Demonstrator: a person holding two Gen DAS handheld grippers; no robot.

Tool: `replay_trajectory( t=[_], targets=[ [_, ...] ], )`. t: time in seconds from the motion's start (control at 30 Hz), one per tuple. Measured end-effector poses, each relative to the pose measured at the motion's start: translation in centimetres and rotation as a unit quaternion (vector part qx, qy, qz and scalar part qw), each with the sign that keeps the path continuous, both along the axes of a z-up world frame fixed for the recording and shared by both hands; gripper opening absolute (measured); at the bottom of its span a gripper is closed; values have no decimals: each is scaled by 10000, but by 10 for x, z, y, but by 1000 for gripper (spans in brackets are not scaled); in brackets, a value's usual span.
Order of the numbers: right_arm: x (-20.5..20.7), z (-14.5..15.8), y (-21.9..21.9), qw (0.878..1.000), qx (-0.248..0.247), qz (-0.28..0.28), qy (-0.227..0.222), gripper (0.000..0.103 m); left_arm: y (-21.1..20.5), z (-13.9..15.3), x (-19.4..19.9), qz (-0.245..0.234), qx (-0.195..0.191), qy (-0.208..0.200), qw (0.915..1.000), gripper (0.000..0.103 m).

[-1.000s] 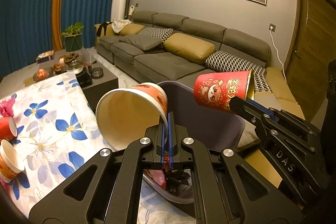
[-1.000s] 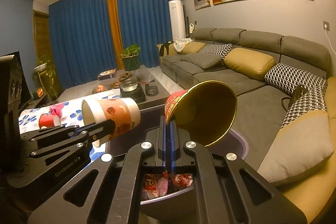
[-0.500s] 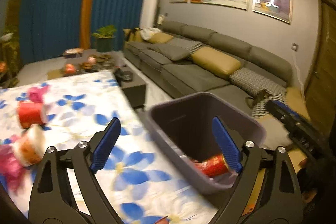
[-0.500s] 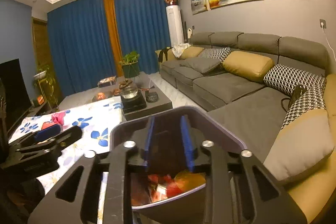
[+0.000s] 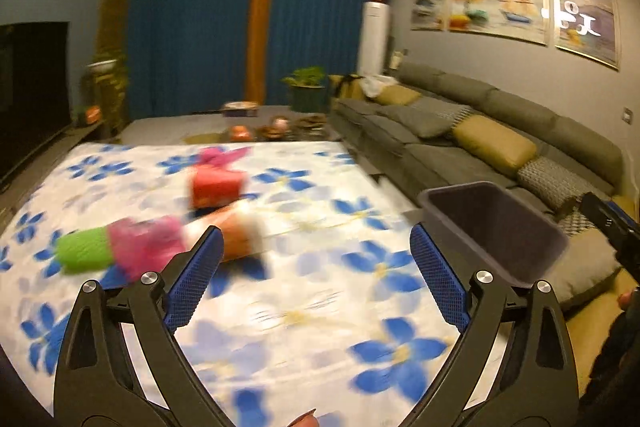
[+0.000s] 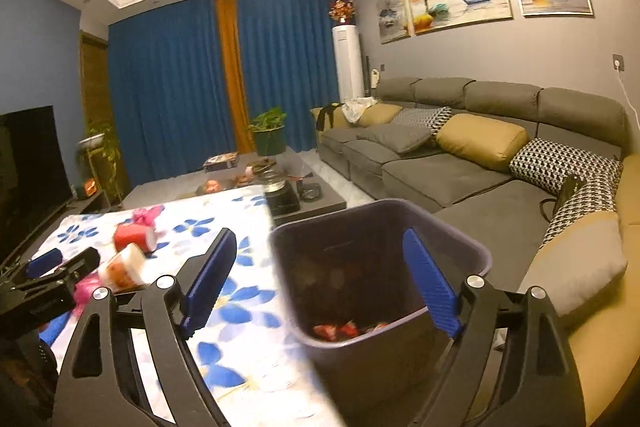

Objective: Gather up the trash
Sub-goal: 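Move both open grippers back over the bed toward the remaining trash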

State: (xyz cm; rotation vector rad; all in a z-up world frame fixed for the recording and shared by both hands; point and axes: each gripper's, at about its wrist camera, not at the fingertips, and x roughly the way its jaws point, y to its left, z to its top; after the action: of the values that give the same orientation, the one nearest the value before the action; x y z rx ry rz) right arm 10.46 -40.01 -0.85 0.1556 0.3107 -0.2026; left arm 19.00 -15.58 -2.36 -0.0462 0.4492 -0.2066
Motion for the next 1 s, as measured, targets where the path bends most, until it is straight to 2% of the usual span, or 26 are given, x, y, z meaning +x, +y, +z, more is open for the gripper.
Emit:
replay_trajectory(
  t=[0.2,0.47,0.73,1.0],
  targets=[
    [-2,-5,42,9994,44,333,71,83,72,-12,-17,667,47,133,9977,93],
    [14,-17,128,9946,-159,995,262,83,161,-24,-31,1449,101,232,9891,93],
    [41,-30,201,9855,-269,1612,459,83,219,-29,-34,1873,62,247,9820,93],
    [88,-43,265,9729,-315,2191,665,80,249,-35,-22,2115,25,290,9770,93]
  ],
)
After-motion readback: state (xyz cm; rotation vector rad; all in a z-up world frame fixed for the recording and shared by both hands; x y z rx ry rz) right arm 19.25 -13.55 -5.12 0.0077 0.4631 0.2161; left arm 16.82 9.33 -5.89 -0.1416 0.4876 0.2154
